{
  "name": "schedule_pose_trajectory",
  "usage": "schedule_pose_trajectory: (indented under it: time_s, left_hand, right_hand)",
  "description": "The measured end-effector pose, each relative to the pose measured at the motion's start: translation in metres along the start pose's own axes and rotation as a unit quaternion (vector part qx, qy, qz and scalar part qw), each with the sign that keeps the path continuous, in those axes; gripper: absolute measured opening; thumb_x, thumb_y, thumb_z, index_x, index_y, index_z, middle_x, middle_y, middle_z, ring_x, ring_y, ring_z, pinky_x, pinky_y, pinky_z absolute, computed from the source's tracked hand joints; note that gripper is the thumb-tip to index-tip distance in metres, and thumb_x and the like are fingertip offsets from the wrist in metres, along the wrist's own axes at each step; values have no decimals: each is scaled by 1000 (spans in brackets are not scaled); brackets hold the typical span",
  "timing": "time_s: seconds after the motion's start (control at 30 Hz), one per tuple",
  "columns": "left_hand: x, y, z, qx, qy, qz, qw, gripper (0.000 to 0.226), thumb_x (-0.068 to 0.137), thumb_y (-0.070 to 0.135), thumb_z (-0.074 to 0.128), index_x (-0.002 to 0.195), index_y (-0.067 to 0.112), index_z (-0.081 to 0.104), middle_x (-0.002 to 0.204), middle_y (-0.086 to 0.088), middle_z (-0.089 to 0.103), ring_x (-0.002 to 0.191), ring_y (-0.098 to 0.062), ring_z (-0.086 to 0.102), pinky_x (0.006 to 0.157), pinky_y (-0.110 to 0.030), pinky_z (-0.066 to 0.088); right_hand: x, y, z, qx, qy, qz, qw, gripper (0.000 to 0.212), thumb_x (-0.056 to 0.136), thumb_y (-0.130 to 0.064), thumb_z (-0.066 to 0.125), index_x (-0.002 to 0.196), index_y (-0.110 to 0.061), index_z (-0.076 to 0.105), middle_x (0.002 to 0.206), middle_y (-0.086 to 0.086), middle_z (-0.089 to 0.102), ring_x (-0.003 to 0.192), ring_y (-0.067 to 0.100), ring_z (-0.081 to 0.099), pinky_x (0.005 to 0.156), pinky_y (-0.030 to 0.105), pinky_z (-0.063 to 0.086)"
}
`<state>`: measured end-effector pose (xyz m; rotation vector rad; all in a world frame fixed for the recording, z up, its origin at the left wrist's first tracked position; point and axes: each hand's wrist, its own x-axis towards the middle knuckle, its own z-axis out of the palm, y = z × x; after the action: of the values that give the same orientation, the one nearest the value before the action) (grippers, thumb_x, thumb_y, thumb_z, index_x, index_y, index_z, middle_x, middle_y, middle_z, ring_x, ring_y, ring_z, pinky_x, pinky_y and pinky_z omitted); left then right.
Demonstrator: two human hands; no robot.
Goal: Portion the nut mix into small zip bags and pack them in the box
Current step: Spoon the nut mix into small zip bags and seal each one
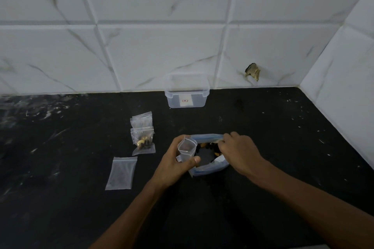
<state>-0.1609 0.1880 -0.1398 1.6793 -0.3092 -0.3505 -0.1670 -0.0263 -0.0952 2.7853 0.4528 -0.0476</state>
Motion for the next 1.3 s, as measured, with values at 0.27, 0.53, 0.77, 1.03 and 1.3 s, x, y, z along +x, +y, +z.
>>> schedule_pose_trajectory:
  time_s: [0.27, 0.53, 0.77, 1.03, 1.3]
  left_hand:
    - [2, -2, 3, -13, 5, -3, 1000, 52, 87, 21, 73, 127, 40, 47, 125, 11, 55, 112, 3, 56, 82, -15, 51]
    - [4, -5, 0, -16, -3, 0, 1000, 51, 86, 24, 73, 124, 47, 48, 124, 17, 57, 117, 0, 56, 89, -26, 54]
    - [3, -6, 1, -17, 0, 3, 1000, 52, 86, 26, 74, 126, 46, 48, 126, 16, 58, 118, -3, 58, 94, -35, 55]
    - [1, -6, 3, -15, 9, 2, 1000, 50, 85, 27, 74, 125, 42, 49, 123, 13, 59, 114, -5, 59, 91, -33, 56]
    - [2, -8, 6, -7, 8, -7, 1000, 52, 84, 30, 75, 126, 43, 48, 125, 14, 58, 115, -2, 58, 88, -26, 55]
  right_hand:
    - [3, 9, 34, 240, -32, 223, 944, 19, 96, -18, 56, 113, -16, 64, 101, 1, 67, 91, 12, 64, 81, 25, 53]
    - [-7, 9, 17, 198, 53, 94, 974, 15, 94, -16, 57, 105, -16, 66, 93, -1, 60, 81, 11, 57, 67, 20, 40]
    - [10, 15, -3, 59, -22, -12, 998, 23, 96, -11, 50, 116, -10, 60, 107, 7, 57, 96, 20, 57, 75, 29, 49]
    - [19, 26, 13, 194, -79, 125, 970, 21, 92, -15, 59, 110, -17, 69, 92, 3, 69, 81, 15, 67, 76, 29, 56]
    - [14, 1, 24, 427, -102, 217, 872, 20, 95, -11, 54, 95, -12, 74, 77, -9, 61, 68, 3, 58, 62, 15, 45]
